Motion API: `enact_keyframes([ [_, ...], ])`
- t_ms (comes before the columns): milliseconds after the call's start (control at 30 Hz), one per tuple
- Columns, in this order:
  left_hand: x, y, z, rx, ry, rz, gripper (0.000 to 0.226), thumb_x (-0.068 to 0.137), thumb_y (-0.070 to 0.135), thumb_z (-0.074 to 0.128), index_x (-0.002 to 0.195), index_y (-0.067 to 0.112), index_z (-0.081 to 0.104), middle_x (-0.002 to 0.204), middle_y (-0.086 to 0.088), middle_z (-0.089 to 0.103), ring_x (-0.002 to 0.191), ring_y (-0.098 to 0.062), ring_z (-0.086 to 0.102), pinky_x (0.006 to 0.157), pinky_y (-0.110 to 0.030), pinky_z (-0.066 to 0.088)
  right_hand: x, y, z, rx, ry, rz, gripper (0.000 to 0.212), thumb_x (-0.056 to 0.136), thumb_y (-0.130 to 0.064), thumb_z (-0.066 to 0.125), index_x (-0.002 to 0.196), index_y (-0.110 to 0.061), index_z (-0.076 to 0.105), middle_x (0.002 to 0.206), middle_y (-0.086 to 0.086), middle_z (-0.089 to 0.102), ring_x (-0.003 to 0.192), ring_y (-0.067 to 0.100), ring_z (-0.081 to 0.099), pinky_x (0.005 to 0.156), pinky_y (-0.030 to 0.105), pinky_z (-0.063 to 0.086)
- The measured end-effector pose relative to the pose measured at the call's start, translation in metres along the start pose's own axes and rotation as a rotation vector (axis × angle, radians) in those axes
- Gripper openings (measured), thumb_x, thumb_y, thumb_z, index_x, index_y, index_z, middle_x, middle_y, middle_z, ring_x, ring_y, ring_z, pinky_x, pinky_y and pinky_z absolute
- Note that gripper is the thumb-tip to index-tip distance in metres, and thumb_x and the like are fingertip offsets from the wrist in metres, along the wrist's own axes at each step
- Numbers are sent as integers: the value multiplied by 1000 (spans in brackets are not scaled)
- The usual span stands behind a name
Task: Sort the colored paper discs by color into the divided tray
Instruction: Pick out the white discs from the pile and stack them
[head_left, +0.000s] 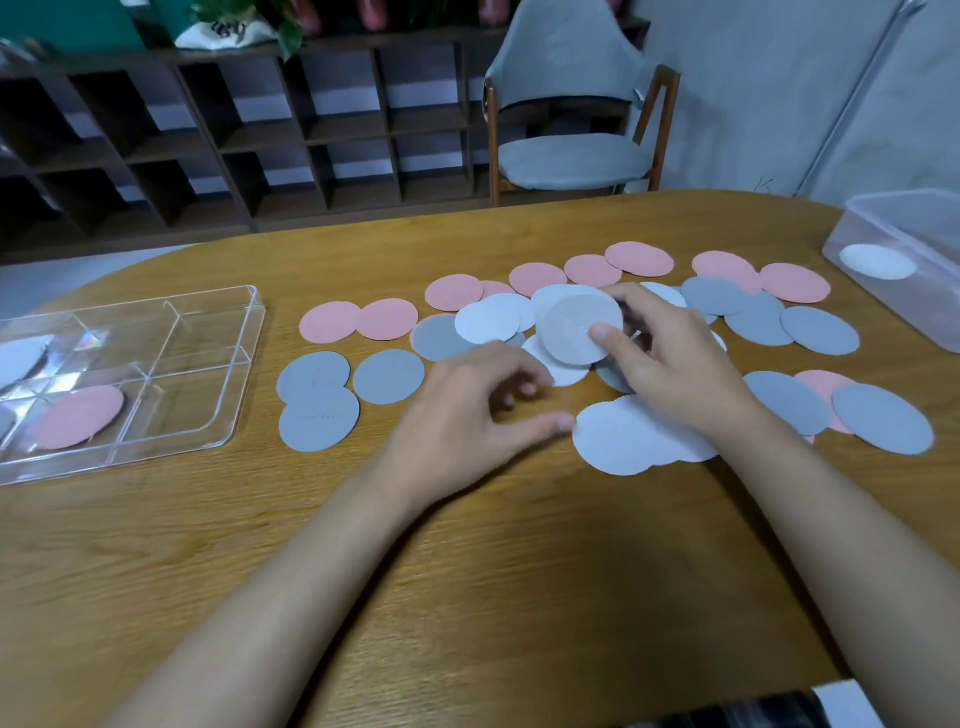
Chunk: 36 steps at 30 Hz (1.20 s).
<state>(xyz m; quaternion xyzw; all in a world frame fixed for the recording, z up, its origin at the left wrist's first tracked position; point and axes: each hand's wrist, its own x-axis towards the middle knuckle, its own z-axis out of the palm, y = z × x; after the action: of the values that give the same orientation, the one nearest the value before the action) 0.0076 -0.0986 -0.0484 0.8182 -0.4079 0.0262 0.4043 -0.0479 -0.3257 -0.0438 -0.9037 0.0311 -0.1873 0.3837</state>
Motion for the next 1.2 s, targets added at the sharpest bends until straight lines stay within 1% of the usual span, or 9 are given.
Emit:
enact_keyframes([
  [133,10,10,18,66,-209,90,53,74,63,84,115,31,74,111,18,67,107,-3,61,93,-29,51,2,8,-4,9,39,21,19,102,-27,59,120,-32,63,93,-1,66,79,11,57,68,19,43],
  [300,20,20,38,137,-287,125,63,69,71,81,119,33,72,114,19,64,110,-6,57,95,-36,50,1,10,-7,11,56,28,18,102,-25,59,119,-28,64,87,-5,63,74,6,54,63,11,39],
  [467,10,19,28,197,-189,181,39,86,61,69,107,29,77,102,16,76,93,-9,66,80,-38,55,1,9,-6,29,29,26,18,102,-26,59,119,-29,64,88,8,65,73,14,54,64,20,43],
  [667,12,12,8,360,85,201,25,103,33,51,92,19,67,76,6,63,73,-20,59,60,-43,51,-1,6,0,141,-32,50,19,101,-26,63,119,-29,64,92,14,70,75,23,69,81,50,57],
  [800,17,2,2,264,147,117,3,95,19,65,92,17,66,80,7,61,75,-11,52,68,-32,47,-2,0,2,237,-84,31,25,100,-16,65,124,-25,66,96,-10,71,76,19,74,81,39,61],
  [867,17,-1,3,186,189,42,9,89,15,71,96,19,67,82,8,62,75,-10,54,68,-22,46,-3,-2,2,311,-116,25,40,101,-12,64,137,-28,62,84,-18,65,79,21,75,82,33,61],
  [1033,18,-6,5,-9,262,-147,31,87,17,80,115,20,67,96,4,66,77,-8,64,68,-10,50,-3,-4,1,288,-171,18,51,105,-14,57,148,-41,51,98,17,70,89,17,75,96,36,58],
  [1133,18,-7,6,26,209,-225,44,90,31,78,133,25,68,106,9,72,78,-2,67,78,-17,54,-6,-7,4,165,-206,-8,51,108,-17,50,149,-47,47,92,2,73,88,12,73,95,28,56],
  [1200,18,-4,7,46,180,-249,36,94,35,73,128,25,71,99,9,77,78,-2,68,83,-28,56,-6,-10,4,96,-213,-5,50,109,-21,46,150,-49,43,92,-9,71,88,7,69,91,22,52],
])
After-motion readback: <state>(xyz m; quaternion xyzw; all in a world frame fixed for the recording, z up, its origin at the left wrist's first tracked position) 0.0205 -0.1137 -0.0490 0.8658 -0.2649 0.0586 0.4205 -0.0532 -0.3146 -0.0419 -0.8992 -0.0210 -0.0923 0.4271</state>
